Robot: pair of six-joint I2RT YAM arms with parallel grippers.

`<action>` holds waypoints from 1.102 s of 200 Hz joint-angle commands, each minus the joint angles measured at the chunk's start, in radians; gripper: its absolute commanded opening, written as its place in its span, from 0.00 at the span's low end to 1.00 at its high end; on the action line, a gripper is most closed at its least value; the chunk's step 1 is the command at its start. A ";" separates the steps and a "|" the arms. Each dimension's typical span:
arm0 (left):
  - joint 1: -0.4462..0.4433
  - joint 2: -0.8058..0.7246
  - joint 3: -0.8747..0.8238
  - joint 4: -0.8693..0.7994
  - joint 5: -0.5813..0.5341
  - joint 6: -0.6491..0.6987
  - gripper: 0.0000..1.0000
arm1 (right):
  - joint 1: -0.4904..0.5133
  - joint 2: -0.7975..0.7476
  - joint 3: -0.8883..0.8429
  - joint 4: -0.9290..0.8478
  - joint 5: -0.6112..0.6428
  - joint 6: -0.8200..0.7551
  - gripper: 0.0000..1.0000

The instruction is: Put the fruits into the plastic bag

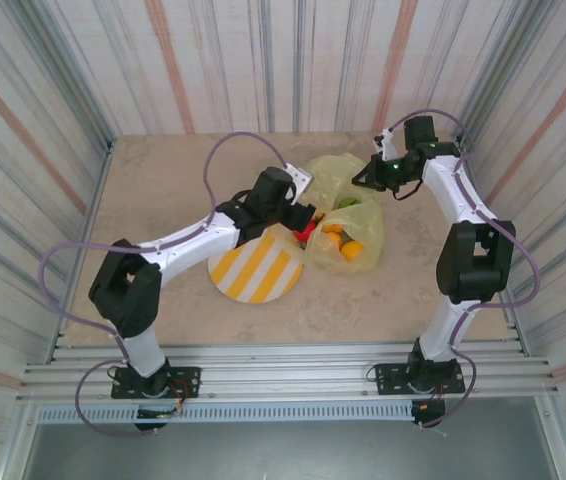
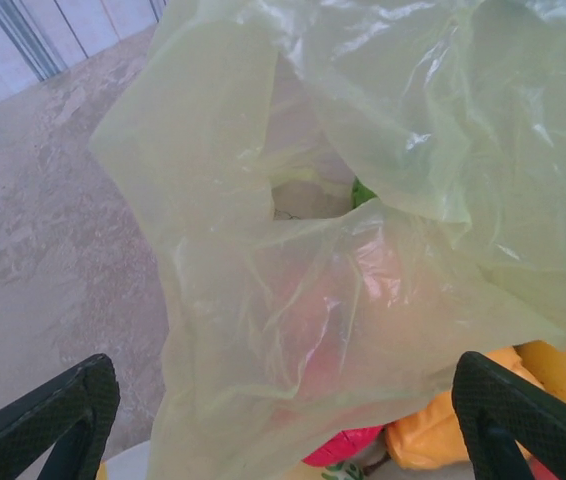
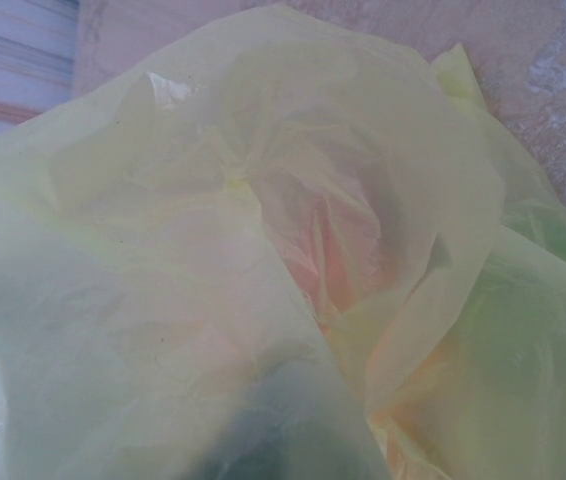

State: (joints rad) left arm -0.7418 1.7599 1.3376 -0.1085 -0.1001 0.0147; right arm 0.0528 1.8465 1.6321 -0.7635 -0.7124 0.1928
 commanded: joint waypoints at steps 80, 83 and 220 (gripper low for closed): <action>-0.005 0.060 0.053 0.043 0.017 0.018 0.53 | 0.002 0.010 0.005 -0.018 -0.019 -0.020 0.00; -0.005 0.053 0.043 0.052 0.022 0.016 0.51 | 0.003 0.010 0.006 -0.015 -0.020 -0.017 0.00; 0.045 -0.071 -0.014 0.123 0.252 -0.237 0.00 | 0.043 0.111 0.290 0.017 0.159 0.103 0.41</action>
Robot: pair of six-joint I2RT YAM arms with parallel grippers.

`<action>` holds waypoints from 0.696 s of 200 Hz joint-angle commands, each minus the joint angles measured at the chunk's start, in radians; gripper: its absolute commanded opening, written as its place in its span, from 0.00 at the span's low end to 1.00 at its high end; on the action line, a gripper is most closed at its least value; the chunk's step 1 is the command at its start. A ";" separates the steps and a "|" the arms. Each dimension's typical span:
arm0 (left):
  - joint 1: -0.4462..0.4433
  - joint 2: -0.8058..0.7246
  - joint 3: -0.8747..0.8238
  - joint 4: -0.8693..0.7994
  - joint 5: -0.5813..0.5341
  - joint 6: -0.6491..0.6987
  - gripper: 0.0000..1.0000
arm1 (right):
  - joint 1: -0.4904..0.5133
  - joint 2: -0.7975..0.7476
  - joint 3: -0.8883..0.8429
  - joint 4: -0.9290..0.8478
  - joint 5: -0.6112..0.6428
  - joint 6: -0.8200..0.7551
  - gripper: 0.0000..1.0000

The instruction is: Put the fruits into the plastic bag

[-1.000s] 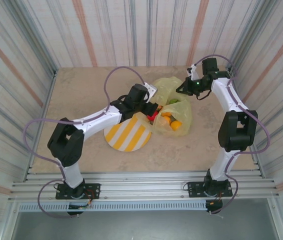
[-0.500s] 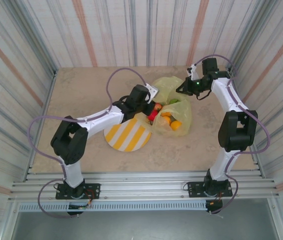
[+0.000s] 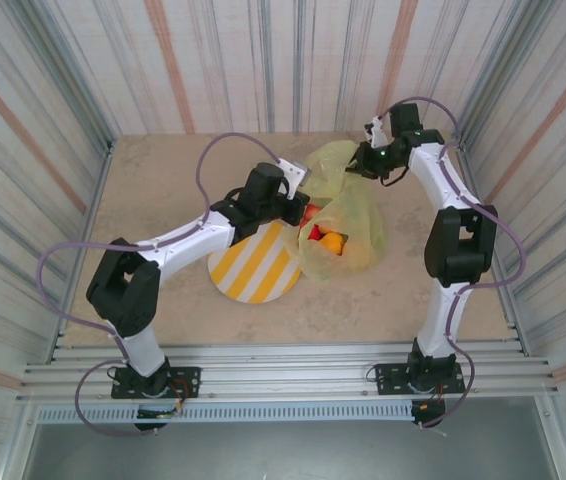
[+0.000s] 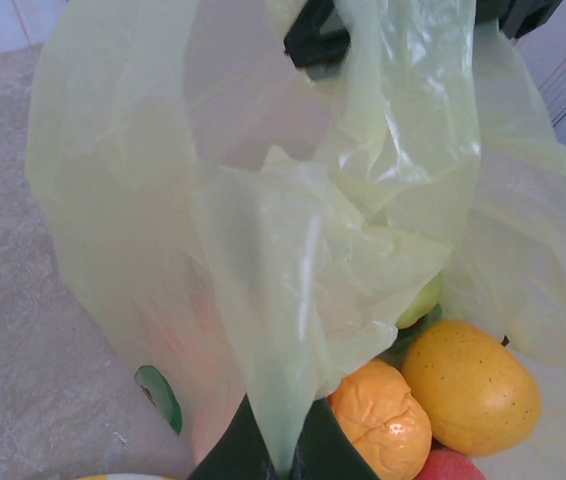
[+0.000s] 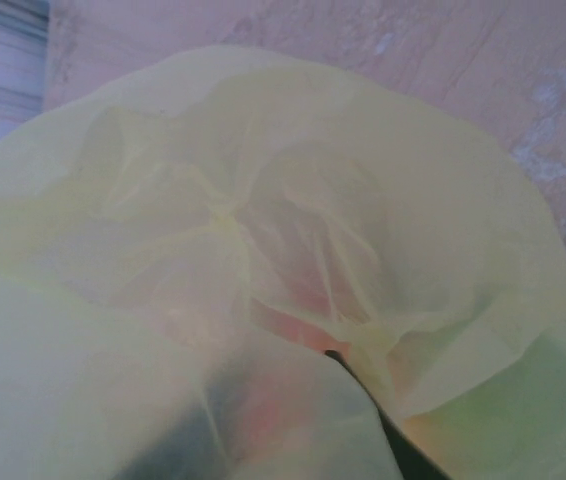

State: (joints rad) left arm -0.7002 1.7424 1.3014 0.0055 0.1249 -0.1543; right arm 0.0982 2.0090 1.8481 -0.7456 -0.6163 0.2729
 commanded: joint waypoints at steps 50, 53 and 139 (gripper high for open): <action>0.004 -0.066 -0.023 0.039 0.029 -0.121 0.00 | 0.026 -0.215 0.036 -0.025 0.121 -0.012 0.77; 0.004 -0.067 -0.024 0.038 0.028 -0.120 0.00 | 0.029 -0.226 0.003 -0.026 0.129 -0.014 0.78; 0.016 -0.084 -0.057 0.034 0.005 -0.114 0.00 | 0.144 -0.654 -0.412 0.007 0.422 -0.028 0.97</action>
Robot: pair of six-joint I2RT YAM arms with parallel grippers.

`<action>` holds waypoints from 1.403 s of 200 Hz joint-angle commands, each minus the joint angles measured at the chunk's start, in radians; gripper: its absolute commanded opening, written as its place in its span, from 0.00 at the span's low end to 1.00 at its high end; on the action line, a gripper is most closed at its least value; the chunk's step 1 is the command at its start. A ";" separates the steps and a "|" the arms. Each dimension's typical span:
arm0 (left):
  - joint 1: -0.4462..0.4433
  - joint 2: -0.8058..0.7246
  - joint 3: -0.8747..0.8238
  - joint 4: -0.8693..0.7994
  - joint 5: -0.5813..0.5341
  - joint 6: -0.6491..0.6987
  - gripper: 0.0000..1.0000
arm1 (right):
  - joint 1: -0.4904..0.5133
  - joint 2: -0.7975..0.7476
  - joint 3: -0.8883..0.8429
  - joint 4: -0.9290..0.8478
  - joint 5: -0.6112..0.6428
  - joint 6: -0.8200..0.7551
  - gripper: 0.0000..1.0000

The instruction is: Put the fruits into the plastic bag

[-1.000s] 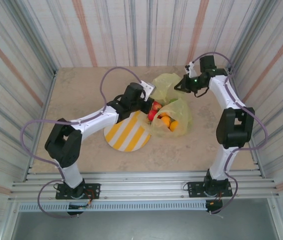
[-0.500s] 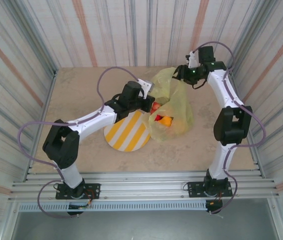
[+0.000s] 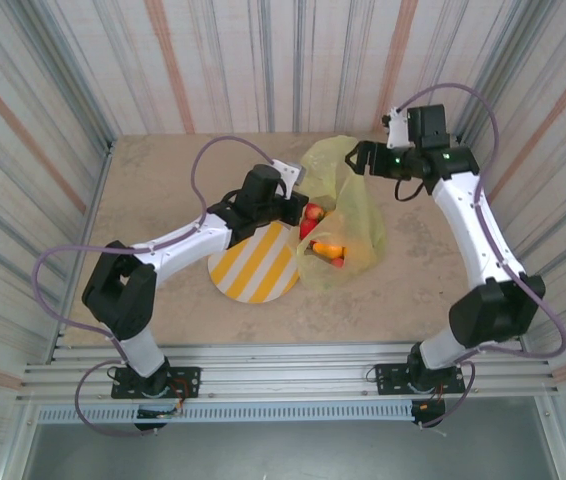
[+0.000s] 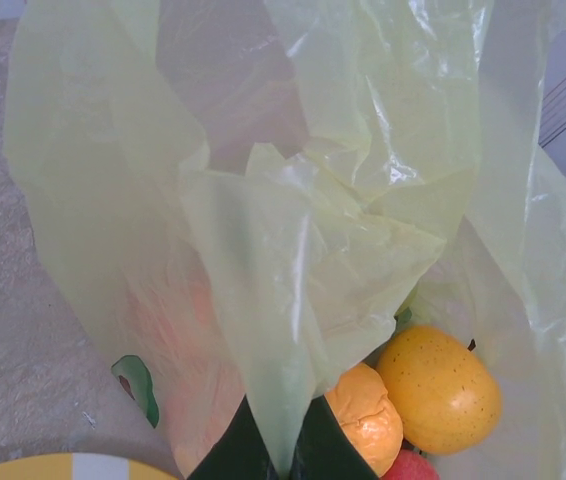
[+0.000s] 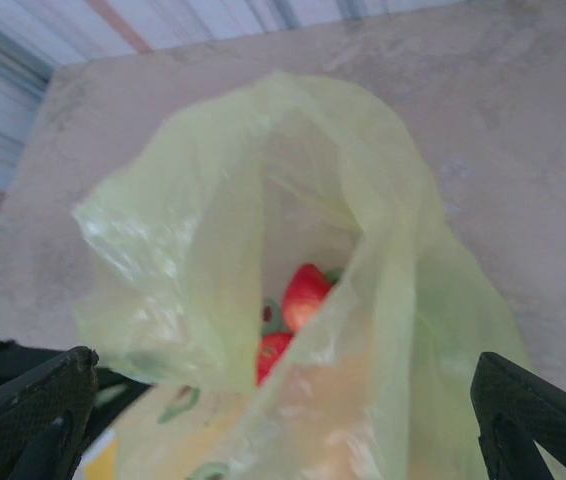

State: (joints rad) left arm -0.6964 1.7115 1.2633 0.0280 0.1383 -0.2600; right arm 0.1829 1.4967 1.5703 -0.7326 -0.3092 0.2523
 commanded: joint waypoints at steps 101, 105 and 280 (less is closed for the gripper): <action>0.014 -0.061 -0.027 0.000 -0.026 -0.014 0.00 | 0.491 -0.414 -0.478 -0.122 0.564 0.089 0.93; 0.014 -0.060 -0.027 0.000 -0.027 -0.015 0.00 | 0.496 -0.412 -0.483 -0.114 0.564 0.092 0.93; 0.041 -0.109 0.085 -0.076 0.016 -0.006 0.00 | 0.322 -0.323 -0.275 -0.085 0.514 -0.016 0.00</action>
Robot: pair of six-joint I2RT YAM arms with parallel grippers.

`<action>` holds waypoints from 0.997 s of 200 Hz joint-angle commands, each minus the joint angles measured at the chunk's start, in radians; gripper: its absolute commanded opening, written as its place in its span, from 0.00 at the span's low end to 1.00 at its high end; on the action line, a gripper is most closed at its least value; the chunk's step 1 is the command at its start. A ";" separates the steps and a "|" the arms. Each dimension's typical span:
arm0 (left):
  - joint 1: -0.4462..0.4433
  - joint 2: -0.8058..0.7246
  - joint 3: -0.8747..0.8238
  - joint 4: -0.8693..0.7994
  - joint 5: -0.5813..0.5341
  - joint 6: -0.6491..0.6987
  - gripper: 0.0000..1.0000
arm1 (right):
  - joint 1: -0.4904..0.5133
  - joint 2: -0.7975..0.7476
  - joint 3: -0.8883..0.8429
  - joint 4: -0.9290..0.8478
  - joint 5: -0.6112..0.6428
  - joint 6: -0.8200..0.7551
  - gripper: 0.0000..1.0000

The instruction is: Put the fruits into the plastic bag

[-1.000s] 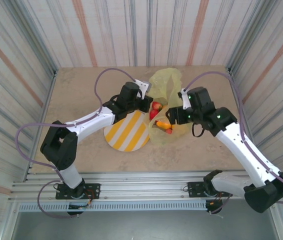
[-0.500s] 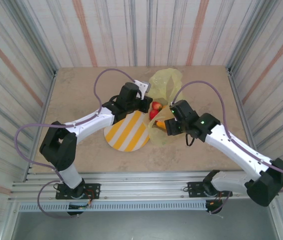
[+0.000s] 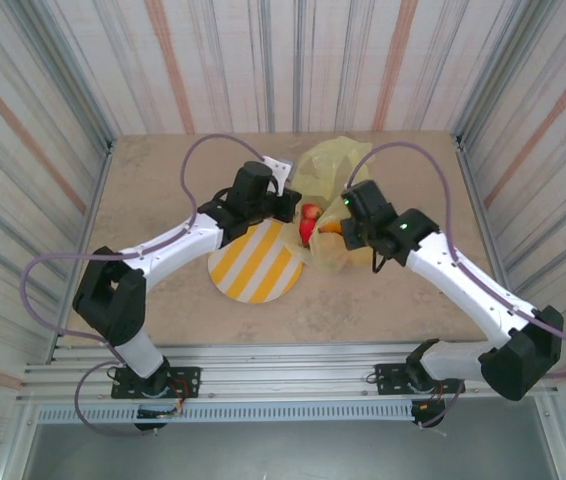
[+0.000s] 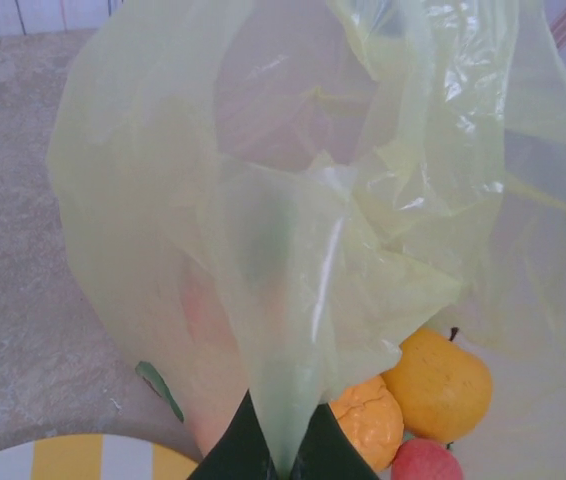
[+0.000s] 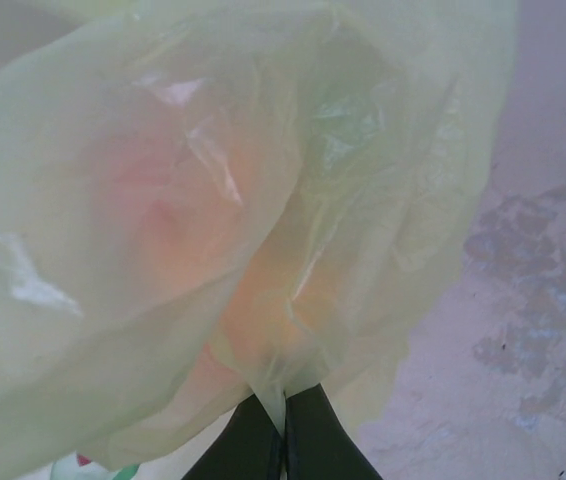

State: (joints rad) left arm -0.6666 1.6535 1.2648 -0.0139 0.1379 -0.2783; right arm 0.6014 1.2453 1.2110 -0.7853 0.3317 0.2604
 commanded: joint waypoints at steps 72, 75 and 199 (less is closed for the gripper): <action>0.068 0.099 0.331 -0.120 0.020 0.051 0.00 | -0.391 -0.103 0.141 0.085 -0.413 0.010 0.00; 0.070 0.105 0.339 -0.121 0.021 0.049 0.00 | -0.396 -0.101 0.140 0.091 -0.421 0.012 0.00; 0.120 0.186 0.321 -0.076 0.039 0.013 0.00 | -0.431 -0.072 -0.085 0.239 -0.529 0.072 0.00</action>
State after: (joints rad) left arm -0.5568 1.8698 1.6268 -0.1074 0.1661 -0.2558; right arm 0.1761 1.1774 1.1683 -0.5781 -0.1532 0.2920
